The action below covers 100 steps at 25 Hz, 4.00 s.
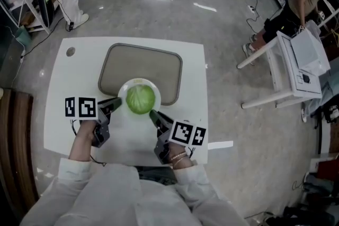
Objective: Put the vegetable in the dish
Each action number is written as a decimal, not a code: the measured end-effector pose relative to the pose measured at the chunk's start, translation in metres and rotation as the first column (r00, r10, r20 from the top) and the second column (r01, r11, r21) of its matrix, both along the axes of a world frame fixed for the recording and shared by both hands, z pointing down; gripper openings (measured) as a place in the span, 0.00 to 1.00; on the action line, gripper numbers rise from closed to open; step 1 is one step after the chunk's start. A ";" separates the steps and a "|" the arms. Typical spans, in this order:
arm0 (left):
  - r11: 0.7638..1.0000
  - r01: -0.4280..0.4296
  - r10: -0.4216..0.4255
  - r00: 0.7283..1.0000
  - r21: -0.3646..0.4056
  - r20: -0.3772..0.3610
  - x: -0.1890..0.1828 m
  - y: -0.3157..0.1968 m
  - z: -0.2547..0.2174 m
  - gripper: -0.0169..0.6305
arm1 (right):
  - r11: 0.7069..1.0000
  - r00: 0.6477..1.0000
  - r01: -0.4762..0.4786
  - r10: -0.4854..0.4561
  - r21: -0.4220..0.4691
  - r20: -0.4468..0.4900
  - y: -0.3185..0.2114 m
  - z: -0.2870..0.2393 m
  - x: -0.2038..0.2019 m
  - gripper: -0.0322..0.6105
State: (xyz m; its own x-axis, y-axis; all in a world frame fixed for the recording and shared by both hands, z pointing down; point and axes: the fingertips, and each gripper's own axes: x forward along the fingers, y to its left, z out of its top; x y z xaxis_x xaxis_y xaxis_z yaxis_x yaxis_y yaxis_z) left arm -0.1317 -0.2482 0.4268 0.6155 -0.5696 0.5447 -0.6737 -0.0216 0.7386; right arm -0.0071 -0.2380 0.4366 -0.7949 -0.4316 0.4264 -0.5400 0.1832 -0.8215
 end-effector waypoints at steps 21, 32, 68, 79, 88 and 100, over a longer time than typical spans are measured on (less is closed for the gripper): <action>0.997 0.072 -0.072 0.997 0.008 0.000 -0.008 -0.099 0.026 0.09 | 0.999 1.000 0.020 -0.020 -0.038 0.012 -0.102 0.027 -0.007 0.12; 0.998 0.070 -0.070 0.998 -0.005 -0.010 -0.014 -0.128 0.048 0.09 | 0.998 1.000 0.012 -0.012 -0.054 -0.011 -0.128 0.049 -0.013 0.13; 0.996 0.056 -0.059 0.998 -0.062 -0.038 -0.035 -0.154 0.094 0.09 | 0.993 0.997 -0.027 0.019 -0.115 -0.069 -0.155 0.082 -0.035 0.13; 0.997 0.035 -0.037 0.999 -0.067 -0.028 -0.033 -0.153 0.095 0.09 | 0.998 0.973 0.004 -0.018 -0.059 -0.230 -0.157 0.088 -0.034 0.16; 0.997 0.032 -0.033 0.999 -0.069 -0.012 -0.032 -0.153 0.095 0.09 | 0.998 0.940 0.062 -0.061 -0.005 -0.334 -0.156 0.090 -0.031 0.18; 0.997 -0.025 0.028 0.999 -0.070 0.044 -0.028 -0.148 0.098 0.09 | 0.988 0.888 0.152 -0.145 -0.018 -0.437 -0.152 0.093 -0.029 0.20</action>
State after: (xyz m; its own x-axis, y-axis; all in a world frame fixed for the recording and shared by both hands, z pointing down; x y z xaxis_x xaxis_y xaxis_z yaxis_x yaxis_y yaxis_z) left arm -0.1599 -0.3959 0.5249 0.6038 -0.5134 0.6098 -0.7061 0.0105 0.7080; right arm -0.0357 -0.3905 0.5293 -0.5865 -0.3330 0.7383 -0.8082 0.3006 -0.5064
